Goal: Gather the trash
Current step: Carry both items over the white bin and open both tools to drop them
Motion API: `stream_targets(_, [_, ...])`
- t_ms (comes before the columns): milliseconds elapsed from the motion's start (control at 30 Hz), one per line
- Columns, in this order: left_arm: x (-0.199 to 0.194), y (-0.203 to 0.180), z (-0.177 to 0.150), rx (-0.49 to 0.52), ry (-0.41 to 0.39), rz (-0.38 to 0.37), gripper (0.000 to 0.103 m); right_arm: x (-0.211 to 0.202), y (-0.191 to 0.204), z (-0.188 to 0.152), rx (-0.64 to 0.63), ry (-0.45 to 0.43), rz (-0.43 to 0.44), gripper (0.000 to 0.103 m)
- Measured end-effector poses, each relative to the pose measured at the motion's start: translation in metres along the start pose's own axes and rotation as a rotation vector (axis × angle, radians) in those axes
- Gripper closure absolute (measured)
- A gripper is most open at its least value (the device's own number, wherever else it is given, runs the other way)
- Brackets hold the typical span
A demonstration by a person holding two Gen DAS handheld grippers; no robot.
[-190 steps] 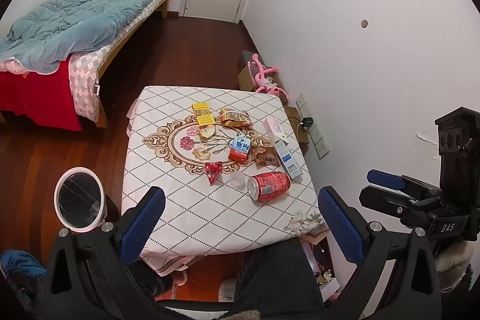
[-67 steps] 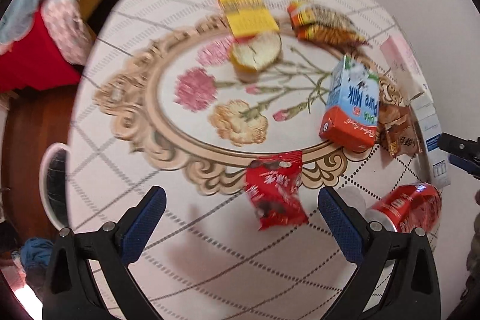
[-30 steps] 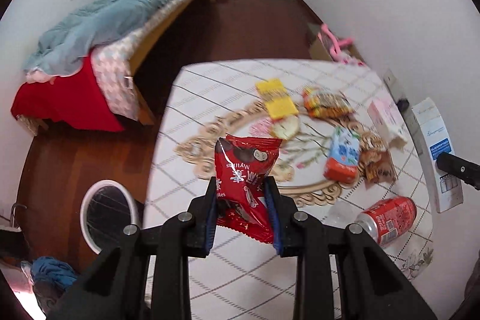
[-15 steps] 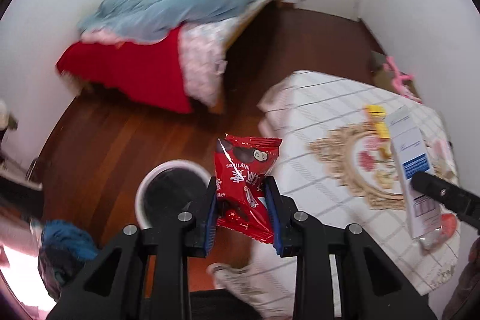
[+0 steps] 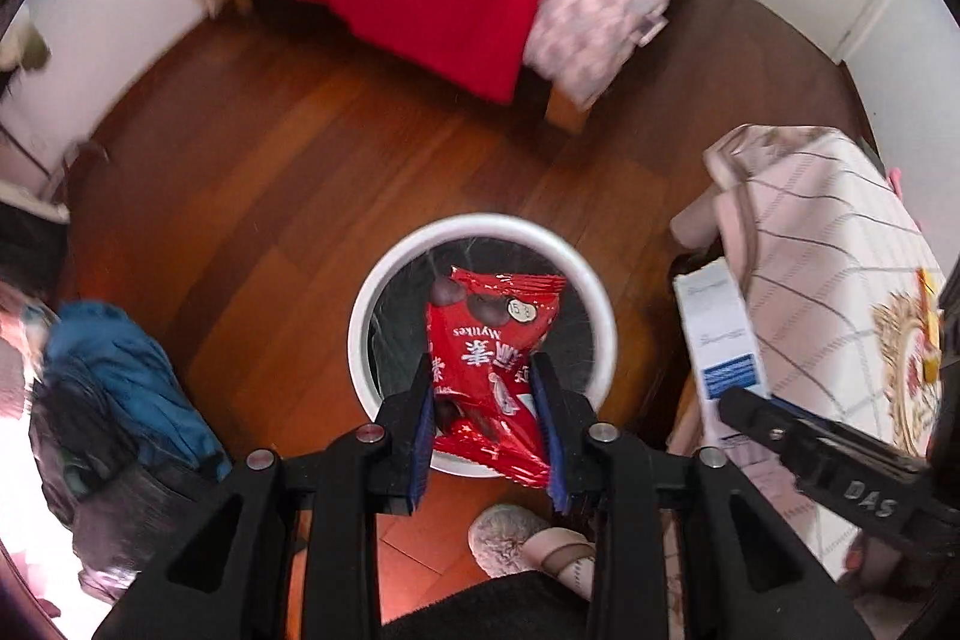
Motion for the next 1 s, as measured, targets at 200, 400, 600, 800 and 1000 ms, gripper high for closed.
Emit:
stream_targets(200, [0.056,0.044,0.009,-0.116,0.11,-0.032,0.045,0.092,0.014,0.026,-0.011,0.108,-0.034,0.061])
stream_targets(400, [0.073,0.07,0.008,-0.166,0.136,0.034,0.004,0.15,0.017,0.055,-0.047,0.15,-0.093,0.052])
stream_targets(600, [0.076,0.085,-0.008,-0.174,0.139,0.117,0.003,0.15,0.019,0.053,-0.119,0.142,-0.214,0.0])
stream_targets(800, [0.065,0.091,-0.026,-0.176,0.145,0.155,0.003,0.127,0.027,0.027,-0.202,0.144,-0.301,0.0])
stream_targets(1000, [0.038,0.083,-0.033,-0.155,0.109,0.169,0.003,0.102,0.023,0.007,-0.205,0.133,-0.321,0.0])
Point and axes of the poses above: each gripper's, at about its wrist camera, not at the fingertips, and x roughly the way its jaws point, y to its left, z to its top, the point moved 3 cm from there along x, roughly the way its jaws point, and after that the axes turned 1 degree about x, right-handed, at the moved point
